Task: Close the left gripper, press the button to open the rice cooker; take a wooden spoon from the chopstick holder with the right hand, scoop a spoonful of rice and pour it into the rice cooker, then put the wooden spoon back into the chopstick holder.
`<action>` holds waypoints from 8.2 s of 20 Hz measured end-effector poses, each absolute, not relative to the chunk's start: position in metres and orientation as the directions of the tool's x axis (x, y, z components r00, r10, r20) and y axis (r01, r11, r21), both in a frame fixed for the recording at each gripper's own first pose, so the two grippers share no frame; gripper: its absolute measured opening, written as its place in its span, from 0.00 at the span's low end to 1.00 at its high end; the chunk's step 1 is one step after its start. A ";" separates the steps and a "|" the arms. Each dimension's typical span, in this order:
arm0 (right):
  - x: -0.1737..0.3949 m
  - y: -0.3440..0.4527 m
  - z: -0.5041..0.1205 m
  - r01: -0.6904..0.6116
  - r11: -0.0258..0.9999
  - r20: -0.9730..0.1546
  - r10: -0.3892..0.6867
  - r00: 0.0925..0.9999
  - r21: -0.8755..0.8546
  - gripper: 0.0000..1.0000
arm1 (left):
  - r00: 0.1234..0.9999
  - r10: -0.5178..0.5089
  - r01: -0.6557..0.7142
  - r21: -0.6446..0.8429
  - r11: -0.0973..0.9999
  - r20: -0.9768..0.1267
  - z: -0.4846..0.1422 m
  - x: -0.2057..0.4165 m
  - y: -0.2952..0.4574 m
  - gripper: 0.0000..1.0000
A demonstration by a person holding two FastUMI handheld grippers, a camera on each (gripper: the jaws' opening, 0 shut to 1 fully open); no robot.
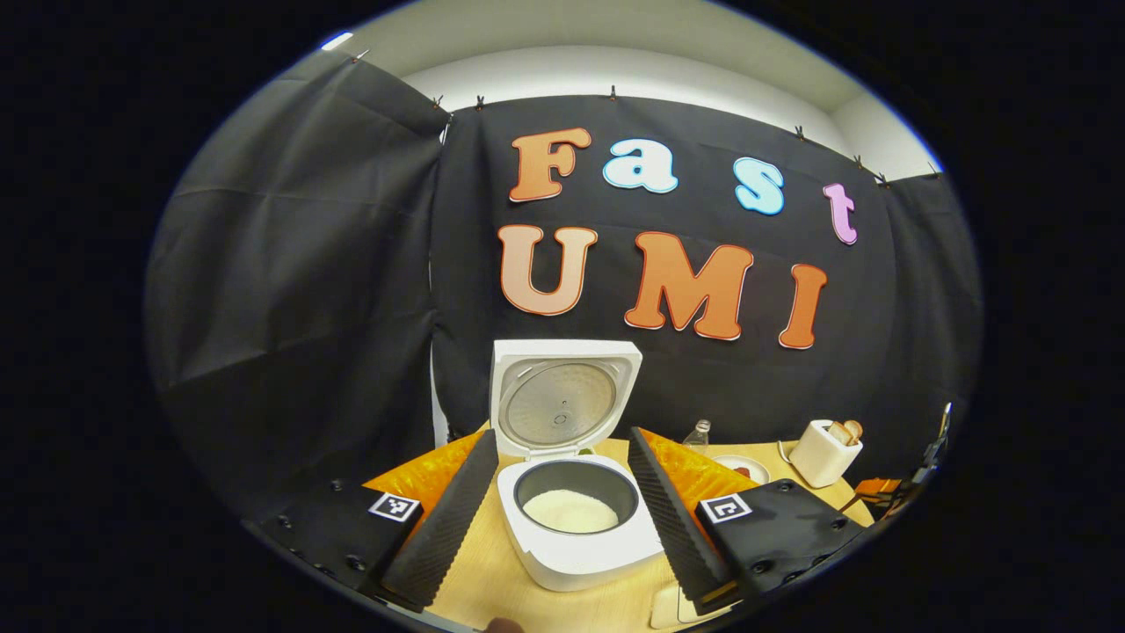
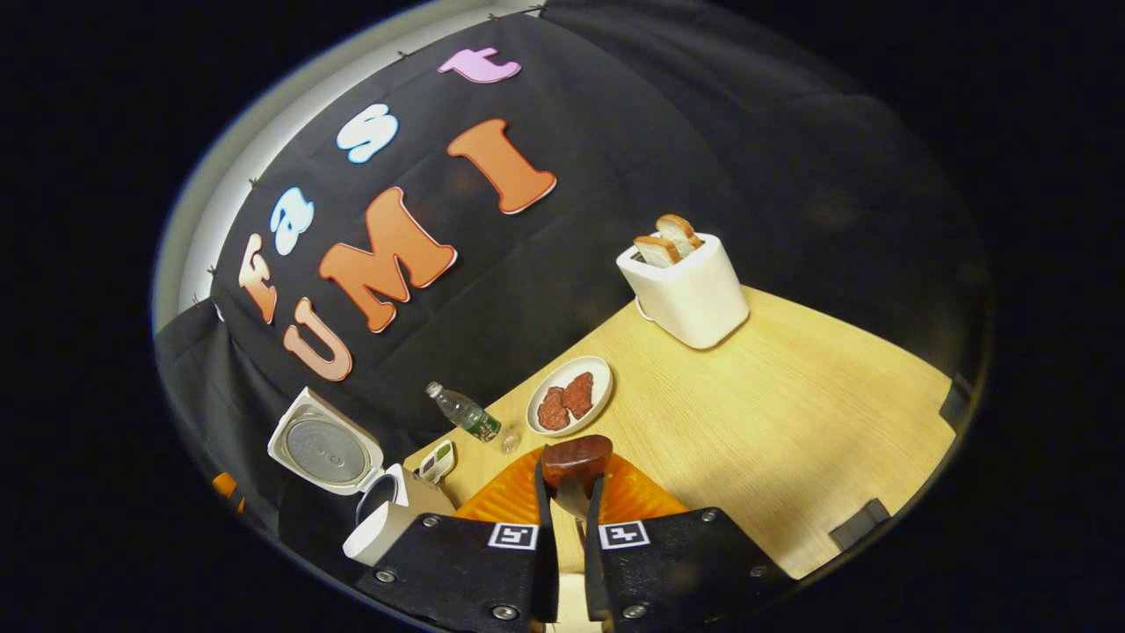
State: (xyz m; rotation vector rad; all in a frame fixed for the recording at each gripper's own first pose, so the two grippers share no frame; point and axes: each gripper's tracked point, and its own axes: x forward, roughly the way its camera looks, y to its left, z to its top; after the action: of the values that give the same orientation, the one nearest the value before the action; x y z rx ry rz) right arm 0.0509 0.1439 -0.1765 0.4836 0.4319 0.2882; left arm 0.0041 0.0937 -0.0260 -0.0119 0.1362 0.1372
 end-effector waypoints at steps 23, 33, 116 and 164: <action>-0.063 0.293 -0.210 -0.664 0.747 -0.326 0.625 0.710 -0.015 0.11 | 0.980 0.153 -0.150 0.034 0.988 -0.126 -0.026 -0.013 0.104 1.00; -0.066 0.308 -0.254 -0.701 0.712 -0.368 0.642 0.673 -0.041 0.11 | 0.968 0.211 -0.203 0.065 0.977 -0.136 -0.029 -0.032 0.125 1.00; 0.070 0.460 -0.033 -0.201 0.327 -0.087 0.688 0.721 0.924 0.11 | 0.979 0.138 -0.144 -0.026 0.989 -0.150 -0.040 0.000 0.138 1.00; 0.020 0.575 -0.007 -0.741 0.629 0.040 0.755 0.654 0.237 0.11 | 0.977 0.133 -0.144 -0.054 0.988 -0.166 -0.065 0.004 0.190 1.00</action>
State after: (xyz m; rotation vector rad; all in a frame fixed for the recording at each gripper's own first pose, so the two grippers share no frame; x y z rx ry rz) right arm 0.0198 0.5745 -0.0067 0.2415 0.0650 0.8574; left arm 0.0042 0.1901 -0.0655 -0.0660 0.1628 0.1394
